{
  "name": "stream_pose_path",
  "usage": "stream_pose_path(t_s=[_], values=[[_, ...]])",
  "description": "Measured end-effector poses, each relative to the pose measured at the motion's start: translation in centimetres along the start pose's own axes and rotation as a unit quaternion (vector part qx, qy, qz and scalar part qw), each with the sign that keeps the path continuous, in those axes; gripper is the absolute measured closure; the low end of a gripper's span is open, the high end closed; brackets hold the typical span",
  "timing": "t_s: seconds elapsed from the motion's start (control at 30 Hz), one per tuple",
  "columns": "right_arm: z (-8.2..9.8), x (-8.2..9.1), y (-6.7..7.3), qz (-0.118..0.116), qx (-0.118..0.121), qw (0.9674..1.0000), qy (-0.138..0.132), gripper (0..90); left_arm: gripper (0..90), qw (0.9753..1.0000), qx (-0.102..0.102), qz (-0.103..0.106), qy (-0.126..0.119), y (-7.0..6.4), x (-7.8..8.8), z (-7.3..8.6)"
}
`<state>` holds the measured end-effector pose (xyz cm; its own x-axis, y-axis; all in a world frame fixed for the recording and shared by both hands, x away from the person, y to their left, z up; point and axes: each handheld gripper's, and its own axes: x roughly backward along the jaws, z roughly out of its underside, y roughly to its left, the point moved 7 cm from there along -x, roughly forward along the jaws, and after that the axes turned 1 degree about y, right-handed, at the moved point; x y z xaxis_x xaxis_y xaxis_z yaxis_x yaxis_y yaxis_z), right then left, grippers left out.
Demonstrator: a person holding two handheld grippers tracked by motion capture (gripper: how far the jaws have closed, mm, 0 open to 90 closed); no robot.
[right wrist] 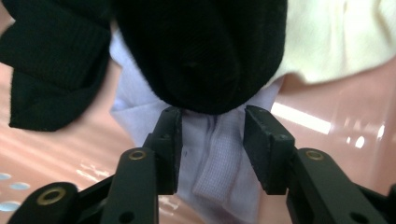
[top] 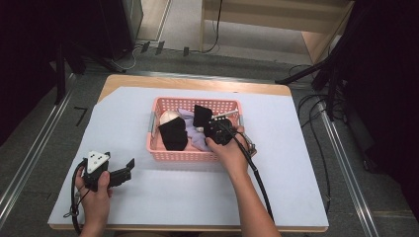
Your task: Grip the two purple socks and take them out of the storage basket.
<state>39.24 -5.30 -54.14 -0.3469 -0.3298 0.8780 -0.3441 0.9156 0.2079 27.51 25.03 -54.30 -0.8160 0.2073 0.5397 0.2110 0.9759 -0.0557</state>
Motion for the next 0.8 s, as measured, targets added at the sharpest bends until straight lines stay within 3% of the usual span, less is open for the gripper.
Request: stream_pose_path(t_s=[0.03,0.1,0.17,0.23,0.33,0.43,0.6,0.63,0.67,0.7,0.73,0.77,0.8], values=[[0.2,-0.3,0.1,0.007,-0.005,0.9997,0.024,70.3,12.2,1.0,0.0,0.0,0.001,0.0,0.0,0.0],[0.2,-0.3,0.0,0.014,-0.004,0.9995,0.028,81.2,12.3,1.0,0.0,0.0,0.001,0.0,0.0,0.0],[0.2,-0.2,-0.2,0.015,-0.002,0.9996,0.022,84.7,12.4,1.0,0.0,0.0,0.0,0.0,0.0,0.0],[0.1,0.0,-0.2,0.016,-0.005,0.9999,0.002,86.0,12.5,1.0,0.001,0.0,0.001,0.0,0.0,0.0],[-0.3,0.9,-0.2,0.004,-0.006,0.9978,-0.066,86.6,12.5,1.0,0.0,0.0,0.001,0.0,0.0,0.0],[-0.6,2.3,-0.4,0.002,-0.009,0.9918,-0.128,86.7,12.5,1.0,0.0,-0.002,0.003,0.1,0.0,0.0],[-1.1,4.7,-0.6,-0.007,-0.004,0.9798,-0.2,86.7,12.5,1.0,0.0,-0.002,0.003,0.1,0.0,0.0],[-1.1,4.7,-0.6,-0.007,-0.004,0.9798,-0.2,86.7,12.5,1.0,0.0,-0.002,0.003,0.1,0.0,0.0],[-1.3,5.8,-0.5,-0.02,0.002,0.9734,-0.228,86.8,12.5,1.0,0.0,-0.002,0.003,0.0,0.0,0.0],[-1.3,5.8,-0.5,-0.02,0.002,0.9734,-0.228,86.8,12.5,1.0,0.0,-0.002,0.003,0.0,0.0,0.0],[-1.5,7.0,-0.4,-0.019,0.011,0.9652,-0.261,86.9,12.5,1.0,-0.002,-0.001,0.005,0.0,0.0,0.0],[-1.6,7.4,-0.3,-0.02,0.012,0.9622,-0.271,86.9,12.5,1.0,-0.002,-0.001,0.005,0.0,0.0,0.0],[-1.6,7.4,-0.3,-0.02,0.012,0.9622,-0.271,86.9,12.5,1.0,-0.002,-0.001,0.005,0.0,0.0,0.0]])
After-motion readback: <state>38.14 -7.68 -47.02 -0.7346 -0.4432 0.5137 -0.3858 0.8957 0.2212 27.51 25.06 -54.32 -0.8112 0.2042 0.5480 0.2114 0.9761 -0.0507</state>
